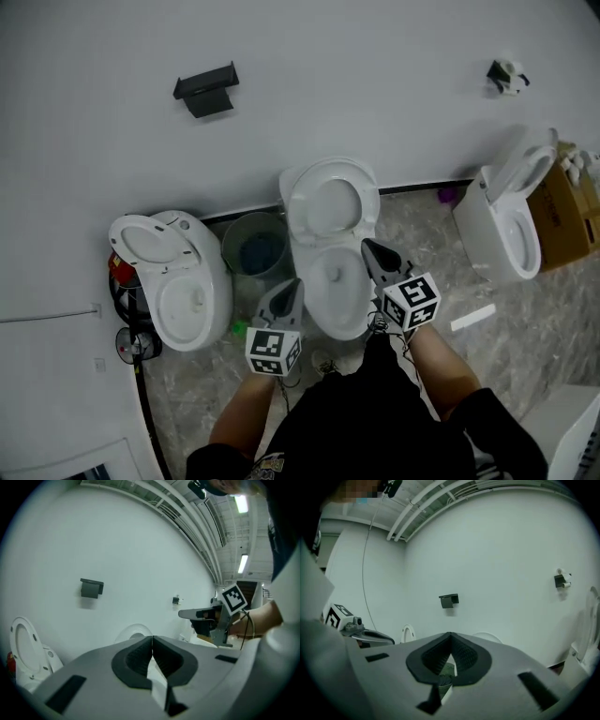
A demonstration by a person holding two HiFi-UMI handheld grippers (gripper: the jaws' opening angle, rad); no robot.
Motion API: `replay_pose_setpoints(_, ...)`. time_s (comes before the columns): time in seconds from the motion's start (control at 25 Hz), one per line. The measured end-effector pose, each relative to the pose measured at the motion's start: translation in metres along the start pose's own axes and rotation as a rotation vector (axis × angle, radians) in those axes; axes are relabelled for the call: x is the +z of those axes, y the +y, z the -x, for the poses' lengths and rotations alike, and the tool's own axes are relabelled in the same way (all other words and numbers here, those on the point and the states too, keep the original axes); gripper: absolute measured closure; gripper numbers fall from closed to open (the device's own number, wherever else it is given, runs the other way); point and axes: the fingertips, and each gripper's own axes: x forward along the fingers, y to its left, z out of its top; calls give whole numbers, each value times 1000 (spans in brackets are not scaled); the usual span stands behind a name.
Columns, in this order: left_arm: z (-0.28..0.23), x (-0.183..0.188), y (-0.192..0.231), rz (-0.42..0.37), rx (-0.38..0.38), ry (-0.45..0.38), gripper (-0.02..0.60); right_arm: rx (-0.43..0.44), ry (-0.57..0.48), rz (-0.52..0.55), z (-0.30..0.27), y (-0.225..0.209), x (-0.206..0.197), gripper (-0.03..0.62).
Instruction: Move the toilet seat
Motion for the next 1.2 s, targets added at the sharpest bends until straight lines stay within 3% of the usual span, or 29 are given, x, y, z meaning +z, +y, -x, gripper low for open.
replay_pose_setpoints(0.36, 27, -23, -50, 3, -61, 30, 575, -33, 73, -5, 86, 26, -40, 589)
replay_pose_setpoints(0.64, 40, -20, -110, -1, -59, -2, 575, 0, 42, 0, 144, 20, -43, 589)
replay_pose_setpoints(0.84, 54, -17, -165, -13, 1, -27, 575, 57, 2, 4, 191, 9, -39, 589)
replay_pose_setpoints(1.2, 95, -15, -239, -49, 181, -77, 575, 179, -49, -9, 268, 3, -42, 589)
